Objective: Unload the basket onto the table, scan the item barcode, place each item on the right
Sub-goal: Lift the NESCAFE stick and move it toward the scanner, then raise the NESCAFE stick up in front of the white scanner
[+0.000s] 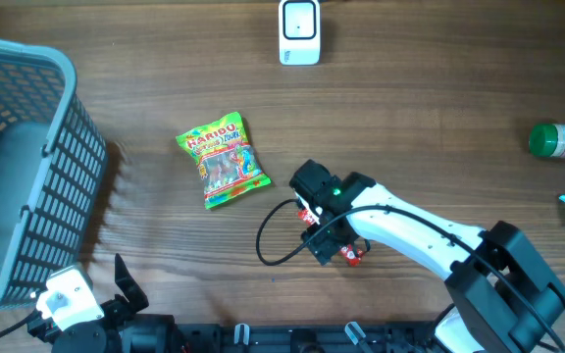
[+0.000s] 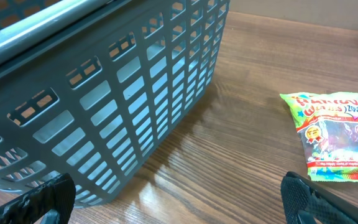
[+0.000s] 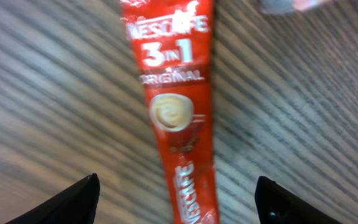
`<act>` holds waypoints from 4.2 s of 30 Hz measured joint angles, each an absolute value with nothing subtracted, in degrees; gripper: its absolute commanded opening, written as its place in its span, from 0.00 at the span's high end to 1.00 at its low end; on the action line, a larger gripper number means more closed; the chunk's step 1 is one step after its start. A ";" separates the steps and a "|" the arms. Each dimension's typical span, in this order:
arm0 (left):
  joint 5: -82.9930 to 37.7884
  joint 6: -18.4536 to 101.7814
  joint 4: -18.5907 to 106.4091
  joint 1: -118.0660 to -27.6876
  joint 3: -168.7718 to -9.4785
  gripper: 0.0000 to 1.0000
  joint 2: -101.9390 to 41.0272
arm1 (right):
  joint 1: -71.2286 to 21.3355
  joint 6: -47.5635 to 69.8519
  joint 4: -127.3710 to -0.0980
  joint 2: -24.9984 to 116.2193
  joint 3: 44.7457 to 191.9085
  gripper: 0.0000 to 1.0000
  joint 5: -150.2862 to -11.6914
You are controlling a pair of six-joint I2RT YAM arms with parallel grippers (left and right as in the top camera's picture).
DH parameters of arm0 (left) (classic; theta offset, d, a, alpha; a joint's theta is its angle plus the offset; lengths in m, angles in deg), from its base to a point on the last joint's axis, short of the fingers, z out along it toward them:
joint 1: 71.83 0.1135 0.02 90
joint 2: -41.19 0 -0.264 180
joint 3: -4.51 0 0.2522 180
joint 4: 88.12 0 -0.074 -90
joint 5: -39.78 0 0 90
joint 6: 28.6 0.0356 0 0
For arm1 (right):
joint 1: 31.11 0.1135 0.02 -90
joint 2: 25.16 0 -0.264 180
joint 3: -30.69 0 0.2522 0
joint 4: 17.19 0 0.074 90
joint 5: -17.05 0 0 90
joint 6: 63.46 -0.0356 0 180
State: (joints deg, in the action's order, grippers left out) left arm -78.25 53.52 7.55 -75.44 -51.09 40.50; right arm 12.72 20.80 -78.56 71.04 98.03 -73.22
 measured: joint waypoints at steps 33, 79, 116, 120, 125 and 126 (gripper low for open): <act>-78.25 53.52 7.55 -75.44 -51.09 0.00 40.50 | 10.14 0.94 -67.92 63.30 102.36 0.96 -108.50; -78.23 53.52 7.53 -75.44 -51.09 0.00 40.50 | 9.49 53.22 18.72 75.48 102.45 0.96 -72.93; -78.25 53.52 7.53 -75.44 -51.09 0.00 40.50 | 2.21 57.85 27.38 76.55 102.80 0.96 -150.66; -78.27 53.54 7.51 -75.44 -51.07 0.00 40.50 | 2.28 30.09 -2.02 76.75 103.19 0.96 -133.57; -78.25 53.54 7.57 -75.44 -51.09 0.00 40.50 | 2.25 -4.66 -28.40 76.94 102.93 0.96 -117.61; -78.25 53.52 7.57 -75.44 -51.09 0.00 40.50 | 2.25 -11.22 -31.20 76.94 102.91 0.96 -115.88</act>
